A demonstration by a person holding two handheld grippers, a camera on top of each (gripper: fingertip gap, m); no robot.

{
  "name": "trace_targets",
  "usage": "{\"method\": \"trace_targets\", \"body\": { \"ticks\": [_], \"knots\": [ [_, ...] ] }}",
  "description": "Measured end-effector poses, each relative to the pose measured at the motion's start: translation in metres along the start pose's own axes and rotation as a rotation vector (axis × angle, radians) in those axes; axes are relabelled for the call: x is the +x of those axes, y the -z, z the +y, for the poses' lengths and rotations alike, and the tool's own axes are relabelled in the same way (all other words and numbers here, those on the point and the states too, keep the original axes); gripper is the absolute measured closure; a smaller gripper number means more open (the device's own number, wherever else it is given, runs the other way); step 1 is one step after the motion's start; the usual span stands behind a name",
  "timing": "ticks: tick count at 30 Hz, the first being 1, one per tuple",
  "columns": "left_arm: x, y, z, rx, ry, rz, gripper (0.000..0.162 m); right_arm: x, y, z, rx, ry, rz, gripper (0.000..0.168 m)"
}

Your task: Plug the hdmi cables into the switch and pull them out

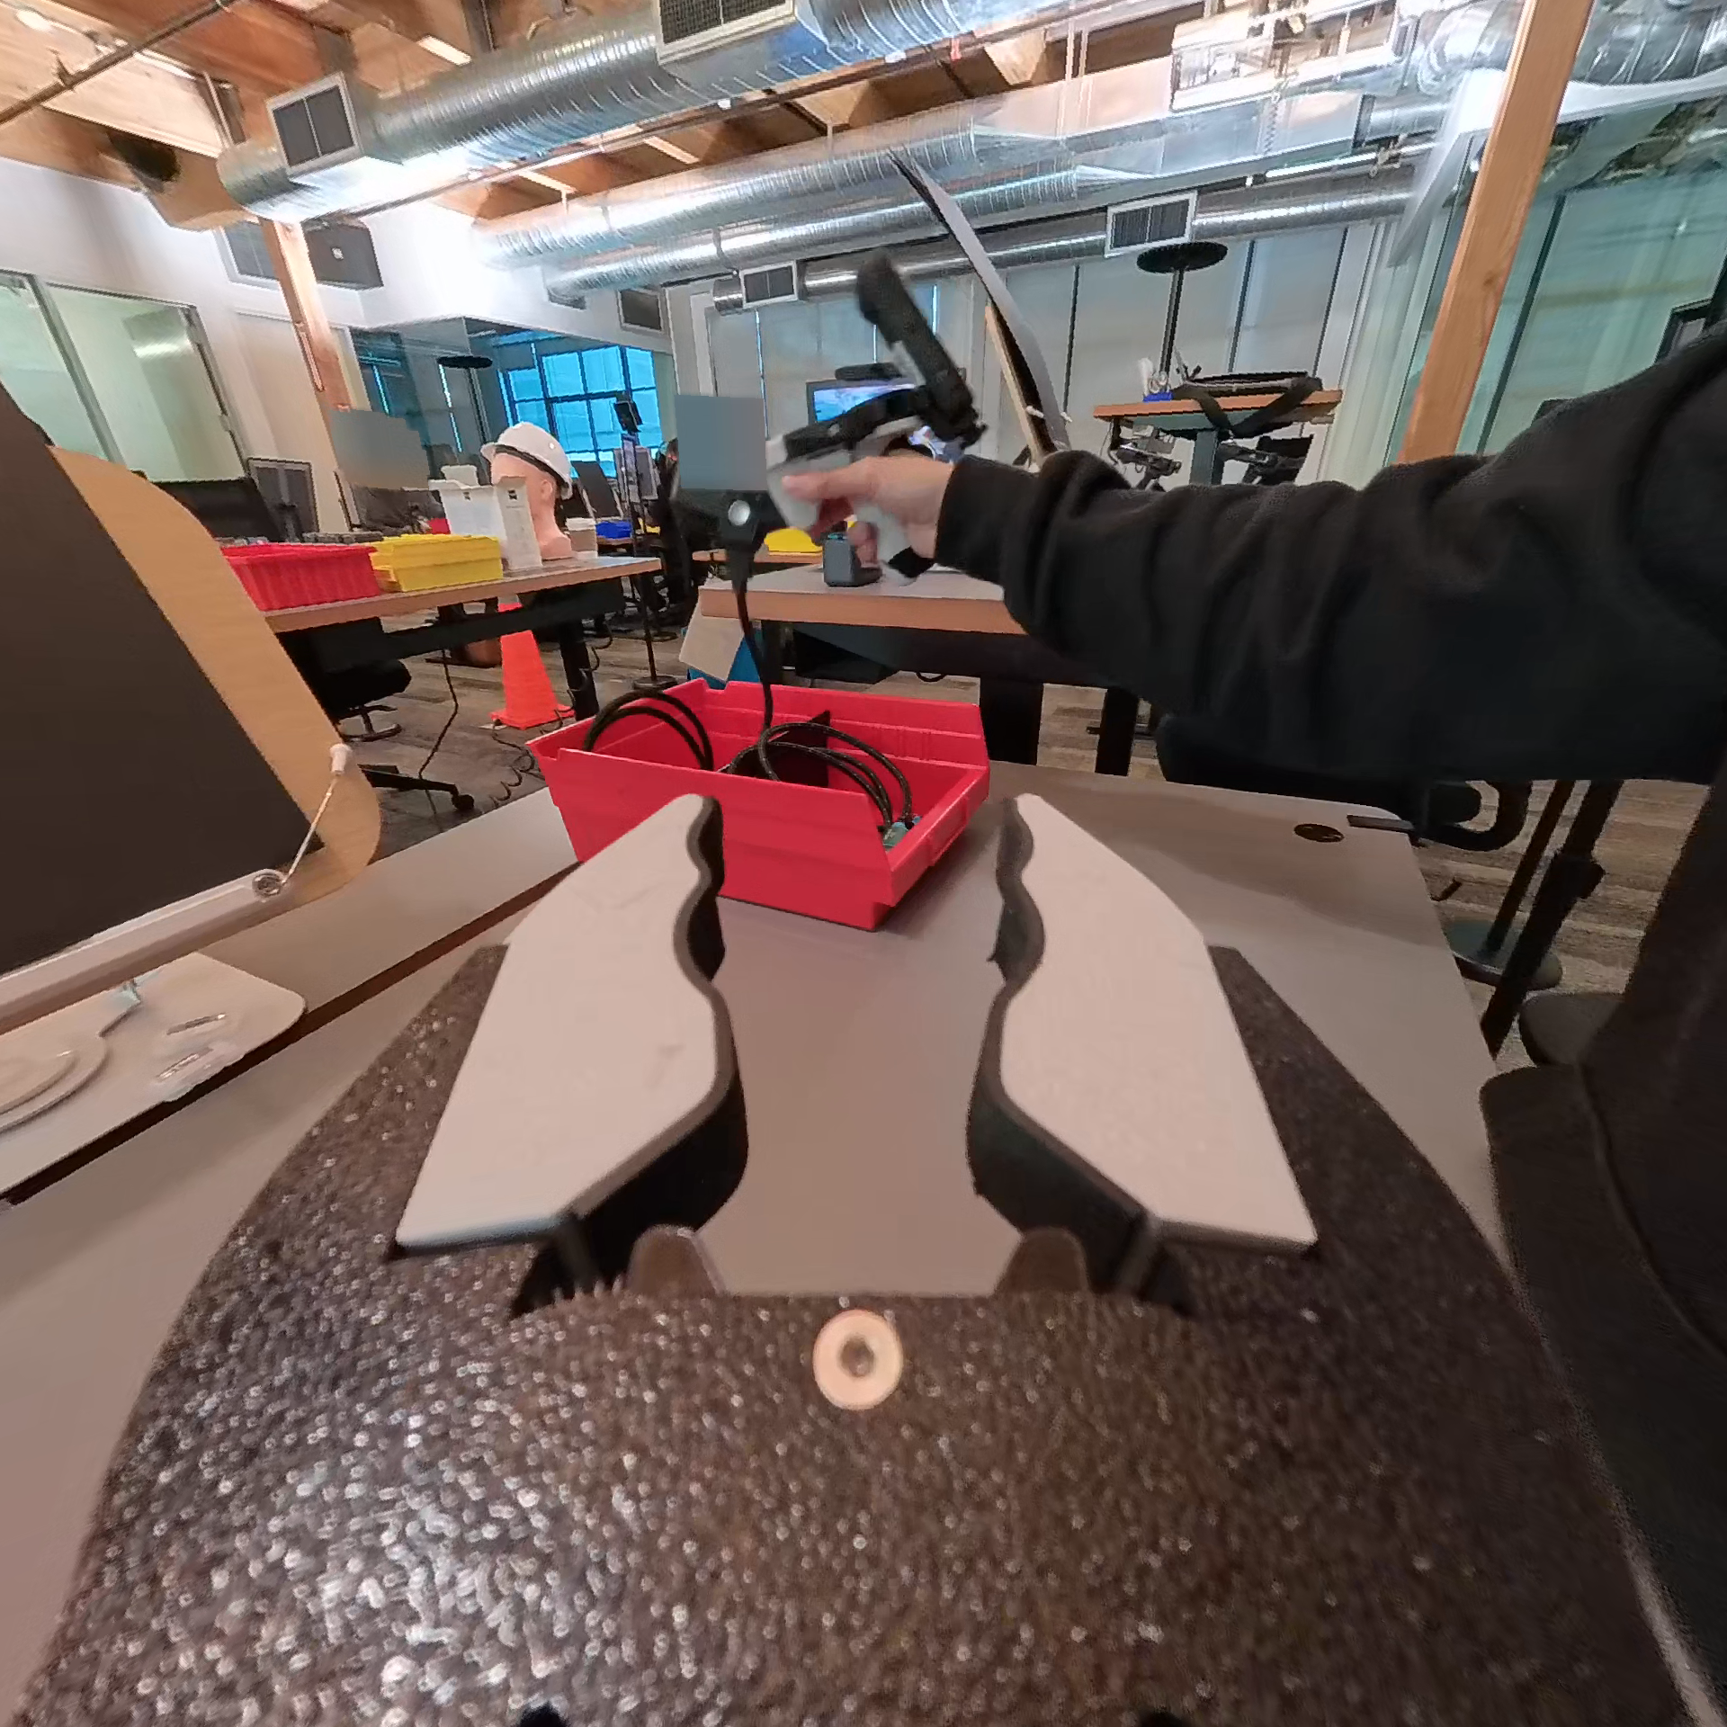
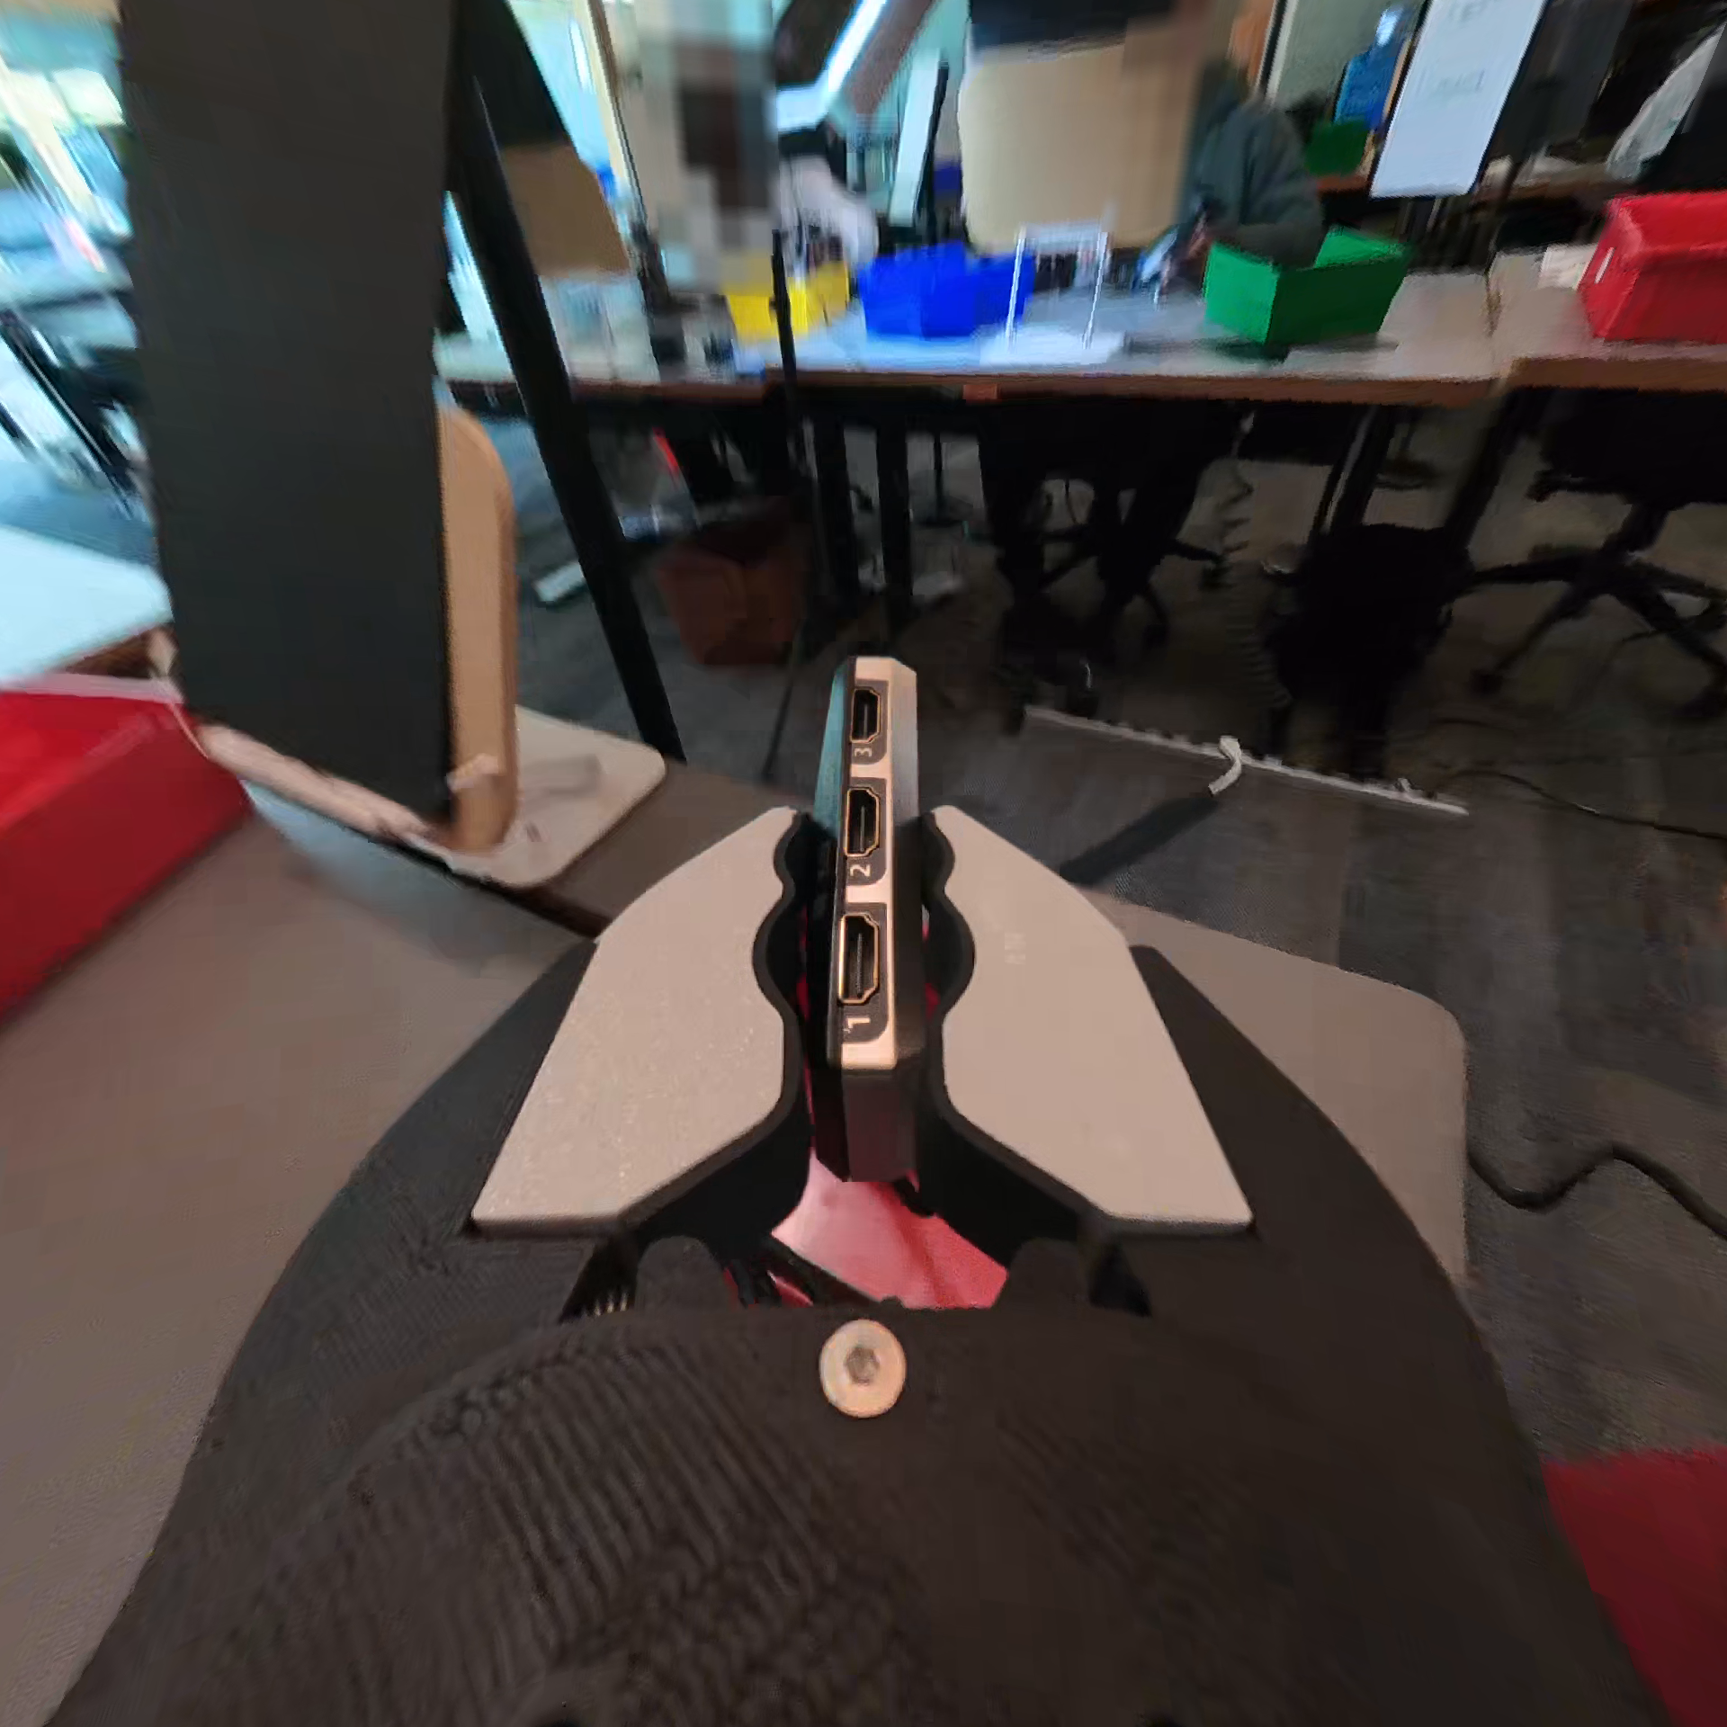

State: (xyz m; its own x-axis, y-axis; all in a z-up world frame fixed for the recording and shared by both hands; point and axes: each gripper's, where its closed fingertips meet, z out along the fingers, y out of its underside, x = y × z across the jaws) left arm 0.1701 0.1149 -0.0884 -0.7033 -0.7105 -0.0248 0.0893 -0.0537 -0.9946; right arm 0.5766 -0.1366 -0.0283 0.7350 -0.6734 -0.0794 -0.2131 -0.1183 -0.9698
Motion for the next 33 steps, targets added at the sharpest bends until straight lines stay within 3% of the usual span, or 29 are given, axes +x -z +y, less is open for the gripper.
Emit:
{"method": "trace_targets", "body": {
  "ticks": [4, 6, 10, 12, 15, 17, 21, 27, 30, 33],
  "knots": [
    [0.003, -0.002, 0.004, -0.014, 0.019, 0.014, 0.107, -0.015, -0.043, 0.072, -0.39, 0.303, -0.014, 0.146],
    [0.005, -0.002, 0.007, -0.03, 0.019, 0.02, 0.107, -0.029, -0.058, 0.099, -0.5, 0.409, -0.057, 0.145],
    [0.008, -0.004, 0.014, -0.051, 0.031, 0.032, 0.106, -0.055, -0.087, 0.127, -0.555, 0.589, -0.087, 0.144],
    [0.009, -0.006, 0.014, -0.048, 0.045, 0.039, 0.106, -0.057, -0.102, 0.134, -0.556, 0.638, -0.042, 0.133],
    [0.011, -0.005, 0.015, -0.041, 0.064, 0.047, 0.106, -0.065, -0.114, 0.136, -0.519, 0.559, -0.065, 0.102],
    [0.012, -0.003, 0.016, -0.047, 0.065, 0.046, 0.106, -0.069, -0.115, 0.122, -0.45, 0.478, -0.081, 0.099],
    [0.008, 0.005, 0.02, -0.061, 0.061, 0.031, 0.106, -0.059, -0.1, 0.077, -0.28, 0.403, 0.005, 0.109],
    [-0.009, 0.02, 0.008, 0.0, 0.088, -0.026, 0.106, -0.083, -0.055, 0.063, -0.224, 0.386, -0.029, 0.104],
    [-0.033, 0.038, -0.002, 0.013, 0.083, -0.136, 0.111, -0.119, -0.026, 0.068, -0.19, 0.367, -0.121, 0.103],
    [-0.081, 0.073, 0.001, -0.161, 0.037, -0.318, 0.111, -0.154, 0.002, 0.074, -0.127, 0.397, -0.199, 0.102]
  ]
}}
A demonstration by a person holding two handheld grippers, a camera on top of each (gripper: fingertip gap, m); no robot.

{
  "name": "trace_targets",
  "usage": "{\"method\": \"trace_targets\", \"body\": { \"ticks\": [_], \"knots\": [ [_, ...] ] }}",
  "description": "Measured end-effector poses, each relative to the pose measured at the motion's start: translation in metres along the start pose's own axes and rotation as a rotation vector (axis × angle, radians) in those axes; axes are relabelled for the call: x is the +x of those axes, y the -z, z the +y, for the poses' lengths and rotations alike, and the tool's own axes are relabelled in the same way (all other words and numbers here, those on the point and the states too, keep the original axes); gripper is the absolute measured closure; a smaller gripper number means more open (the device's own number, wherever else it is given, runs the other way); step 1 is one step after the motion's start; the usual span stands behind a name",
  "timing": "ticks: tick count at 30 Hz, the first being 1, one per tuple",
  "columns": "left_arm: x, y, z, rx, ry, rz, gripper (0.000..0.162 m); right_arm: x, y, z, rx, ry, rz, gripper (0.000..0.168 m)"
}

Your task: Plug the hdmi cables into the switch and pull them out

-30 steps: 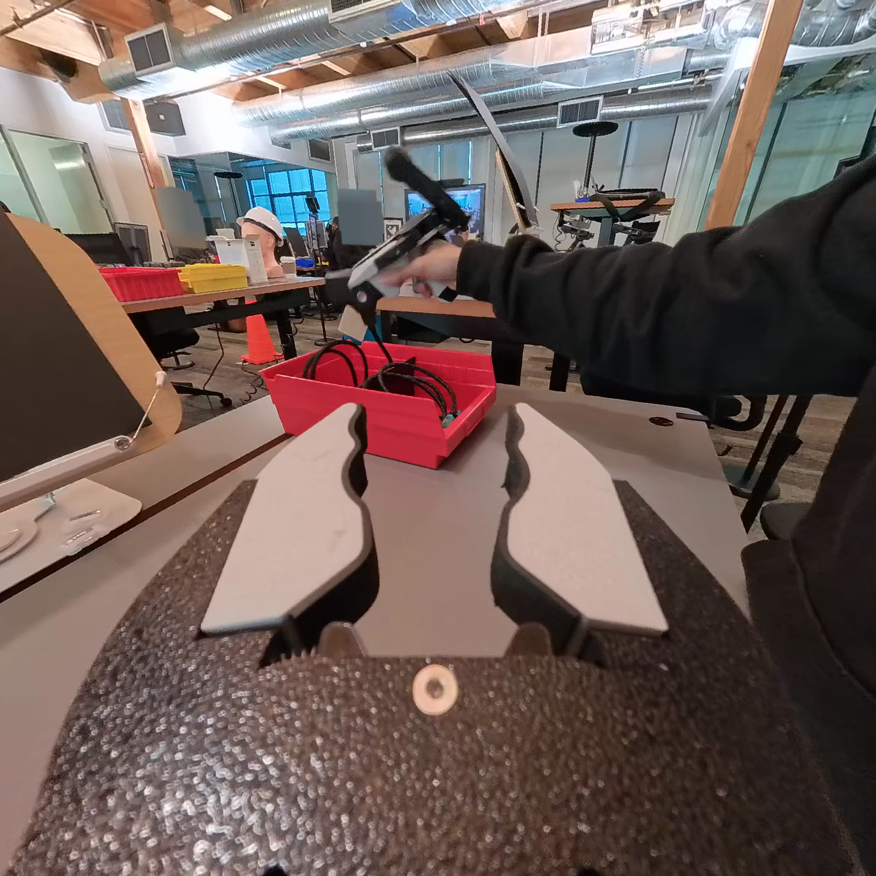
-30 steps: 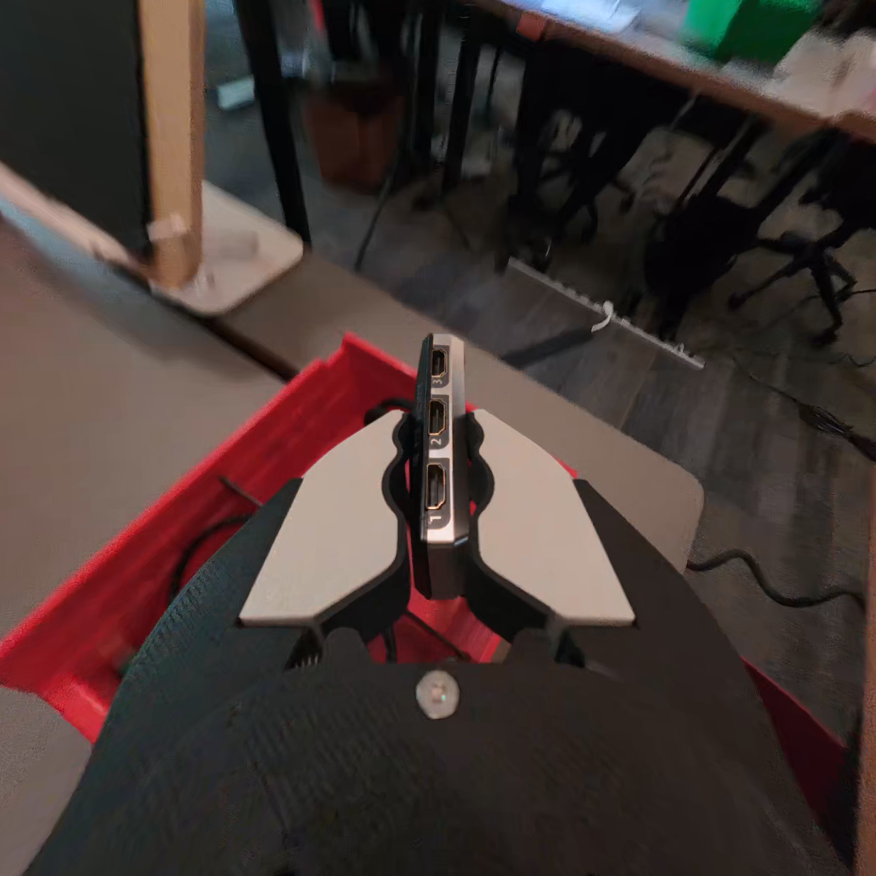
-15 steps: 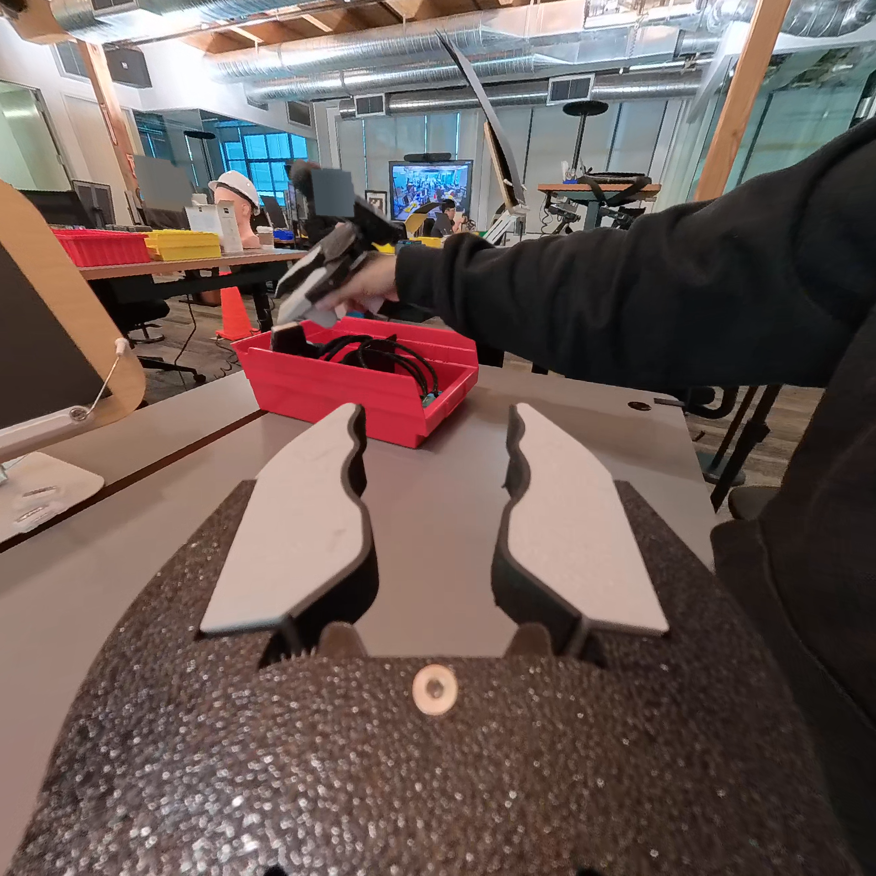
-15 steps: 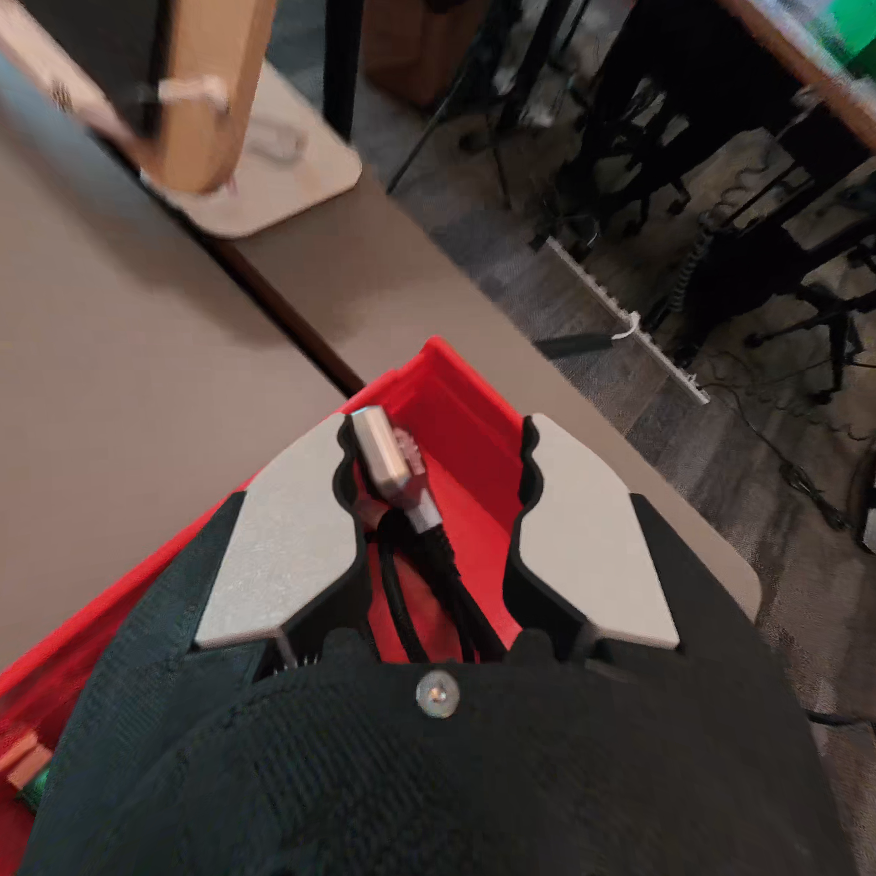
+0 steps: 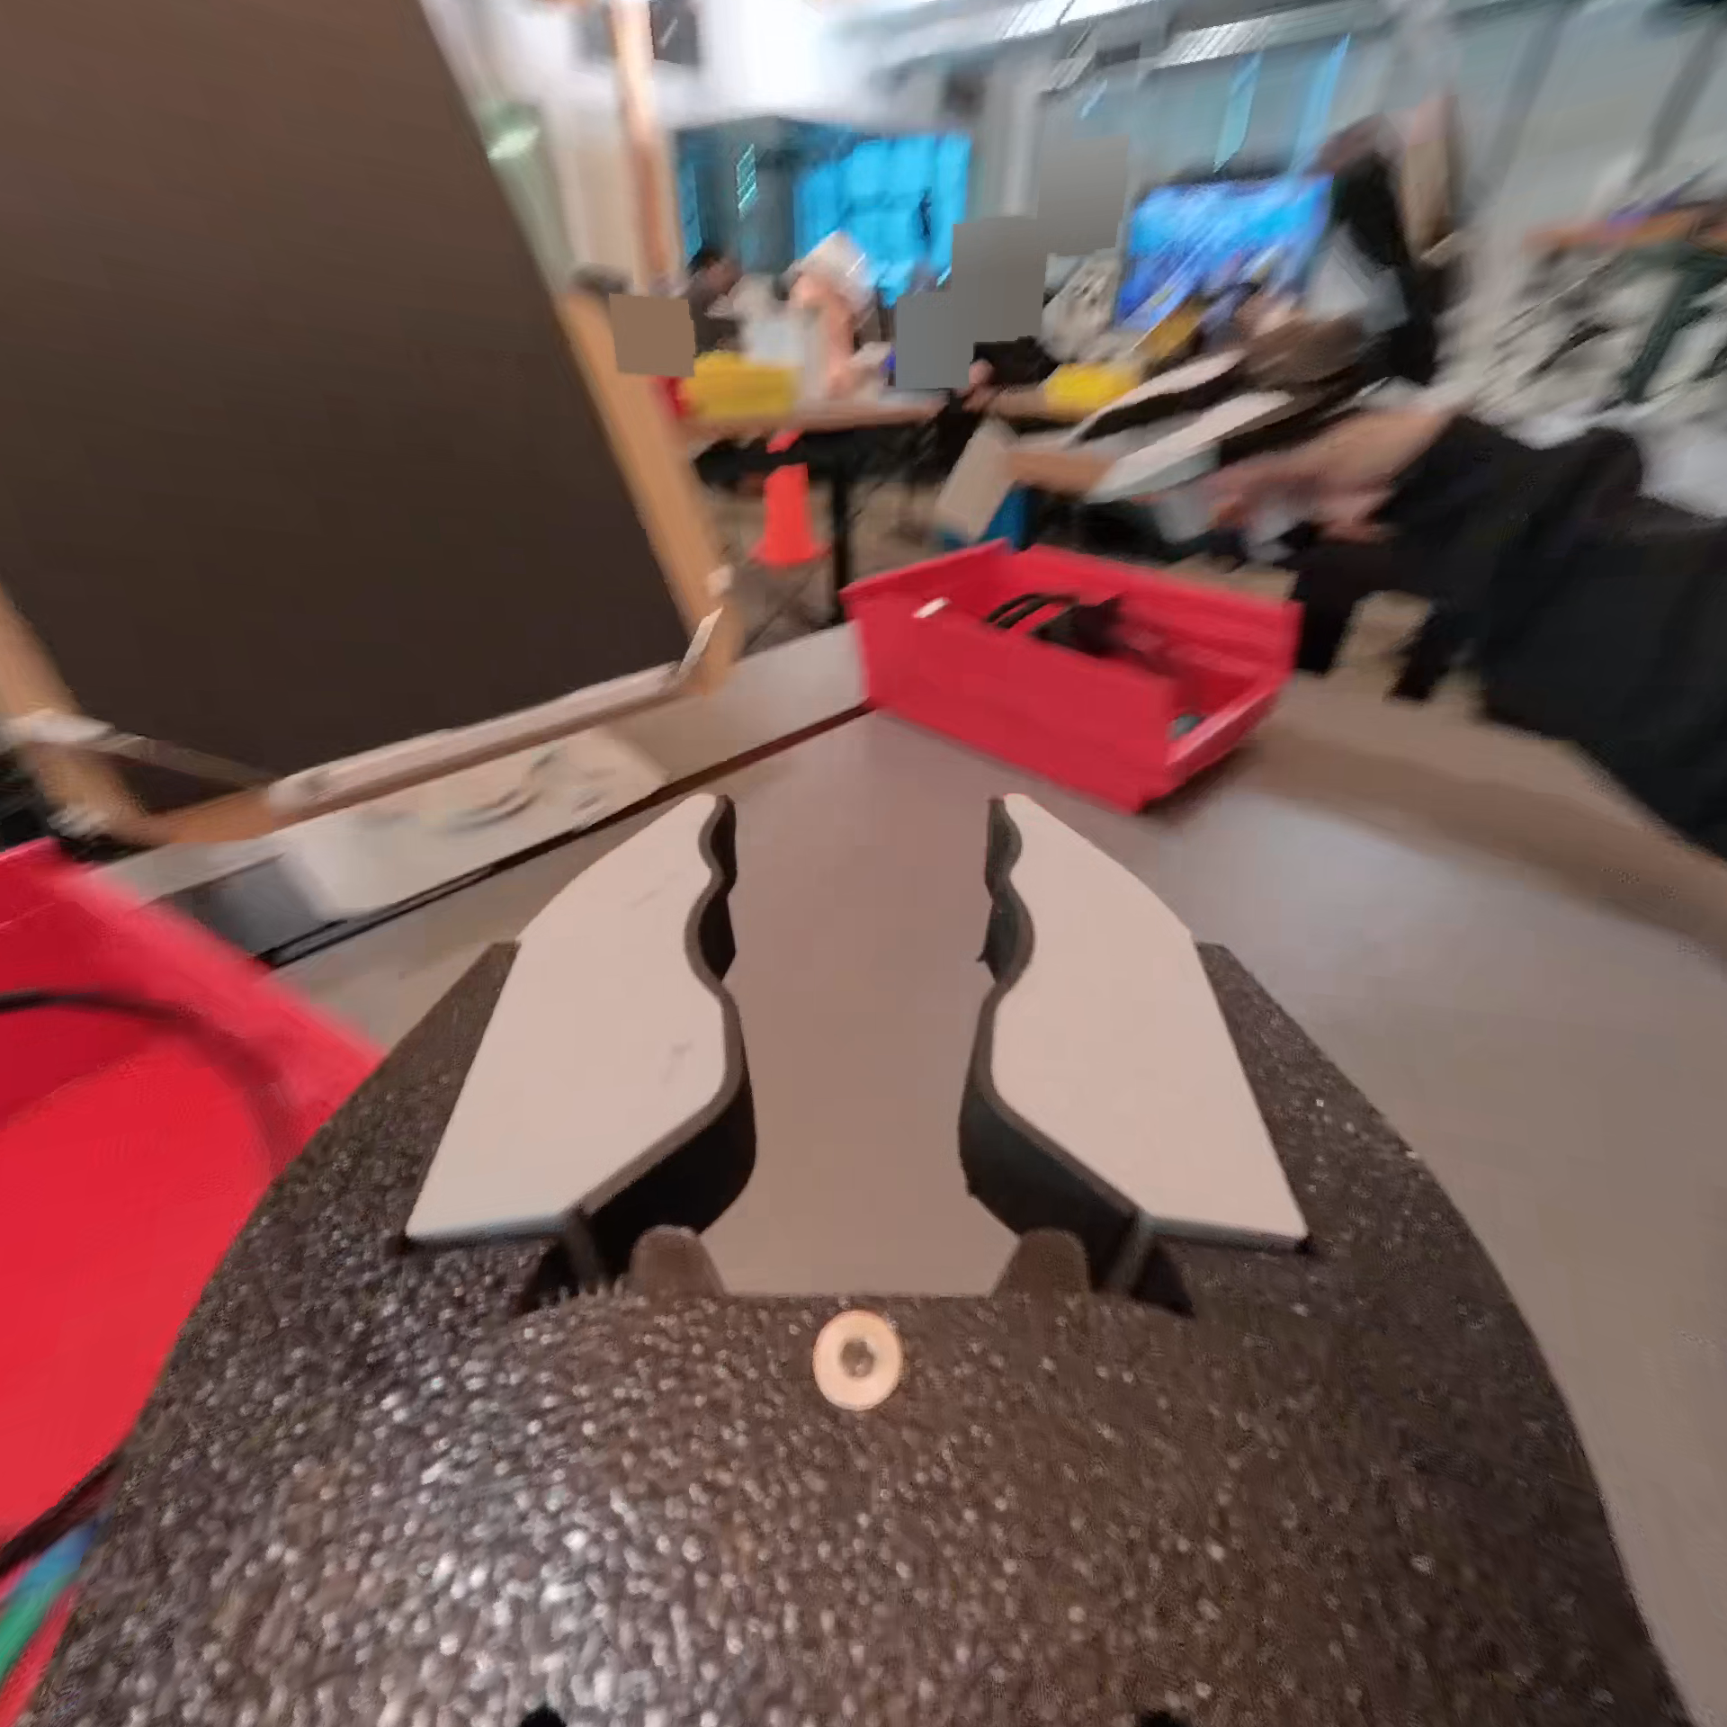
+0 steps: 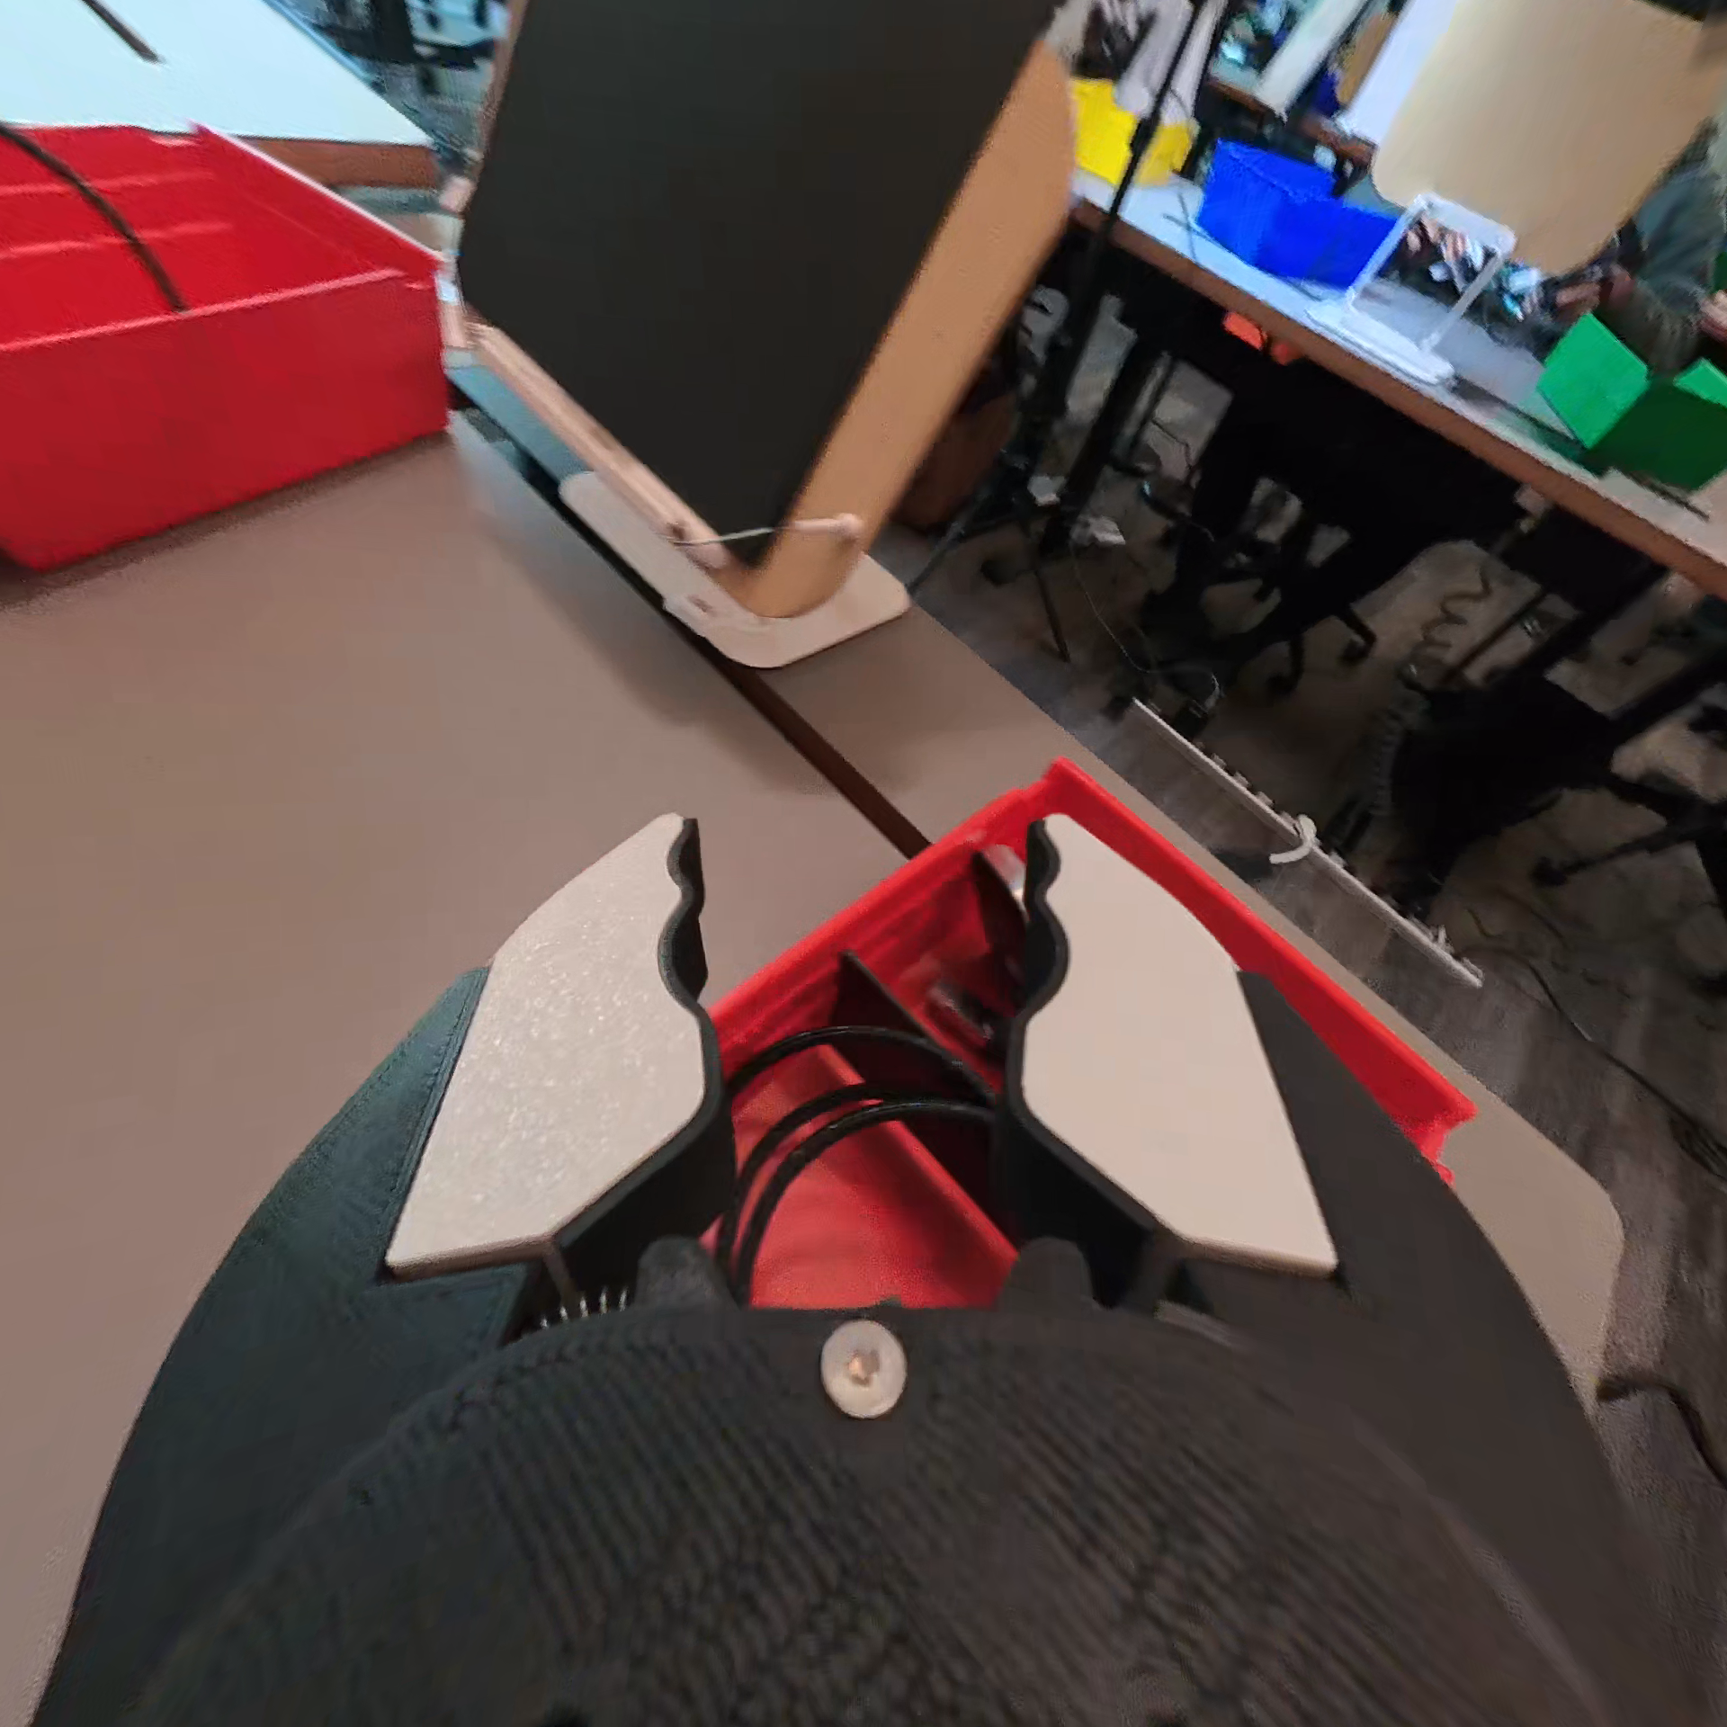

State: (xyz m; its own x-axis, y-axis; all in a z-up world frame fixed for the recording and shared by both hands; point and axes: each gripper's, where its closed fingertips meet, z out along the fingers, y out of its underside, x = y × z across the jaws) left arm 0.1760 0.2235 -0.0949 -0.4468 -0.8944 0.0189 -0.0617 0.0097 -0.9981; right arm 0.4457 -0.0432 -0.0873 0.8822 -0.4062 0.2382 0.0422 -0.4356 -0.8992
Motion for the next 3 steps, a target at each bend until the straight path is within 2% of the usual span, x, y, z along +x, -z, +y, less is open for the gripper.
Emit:
{"method": "trace_targets", "body": {
  "ticks": [3],
  "knots": [
    [-0.062, 0.027, 0.014, -0.228, -0.018, -0.191, 0.11, -0.033, 0.016, -0.001, 0.028, 0.038, -0.025, 0.101]
  ]
}}
